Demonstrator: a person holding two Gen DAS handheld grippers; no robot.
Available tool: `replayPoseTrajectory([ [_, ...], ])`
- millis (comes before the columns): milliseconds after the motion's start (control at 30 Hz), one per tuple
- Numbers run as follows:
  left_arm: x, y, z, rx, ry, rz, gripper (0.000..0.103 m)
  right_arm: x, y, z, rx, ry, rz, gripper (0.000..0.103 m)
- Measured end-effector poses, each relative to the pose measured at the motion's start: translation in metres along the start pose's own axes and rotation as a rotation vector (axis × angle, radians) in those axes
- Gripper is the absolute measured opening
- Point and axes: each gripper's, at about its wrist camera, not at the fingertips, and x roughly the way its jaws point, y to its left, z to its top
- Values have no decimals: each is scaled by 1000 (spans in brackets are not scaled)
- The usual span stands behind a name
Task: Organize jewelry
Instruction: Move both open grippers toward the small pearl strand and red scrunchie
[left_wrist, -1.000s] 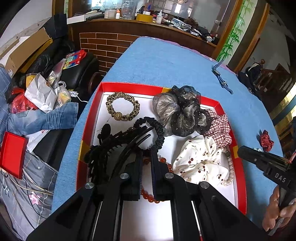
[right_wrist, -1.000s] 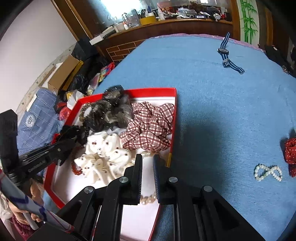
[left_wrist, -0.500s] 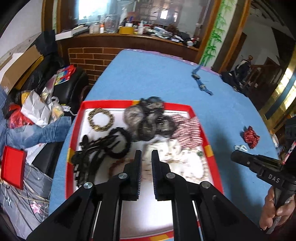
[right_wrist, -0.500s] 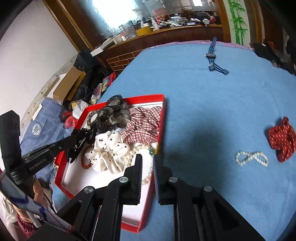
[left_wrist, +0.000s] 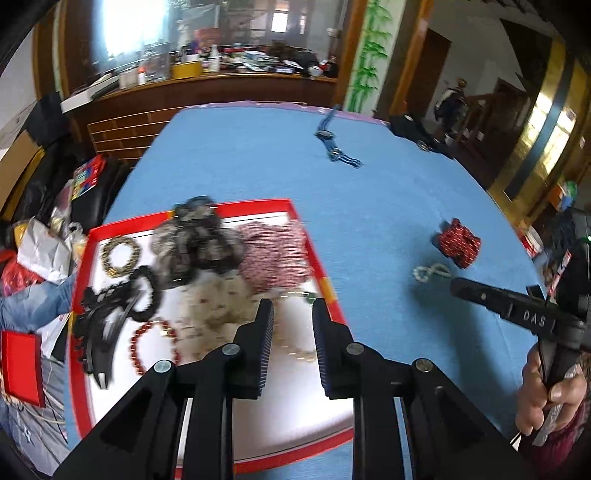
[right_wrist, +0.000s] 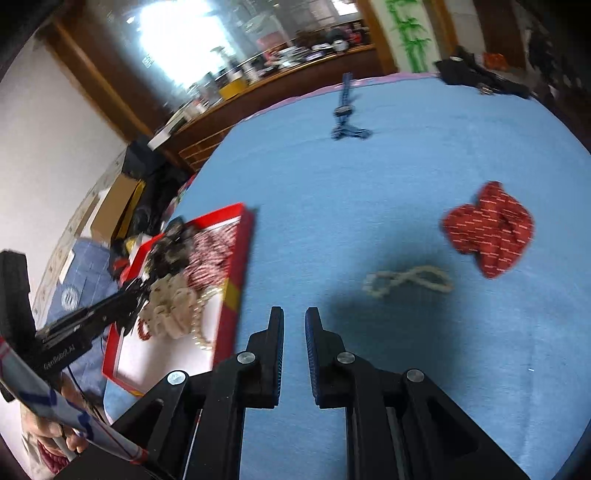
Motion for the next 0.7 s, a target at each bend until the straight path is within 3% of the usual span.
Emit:
replayPoseTrajectory([
  [333, 29, -68, 6, 102, 70, -59, 22, -34, -64, 1, 123, -71, -28, 13],
  [500, 54, -97, 17, 115, 129, -106, 27, -44, -91, 6, 178, -97, -42, 17],
  [700, 88, -132, 29, 134, 198, -140, 29, -46, -128, 31, 235, -152, -121, 18],
])
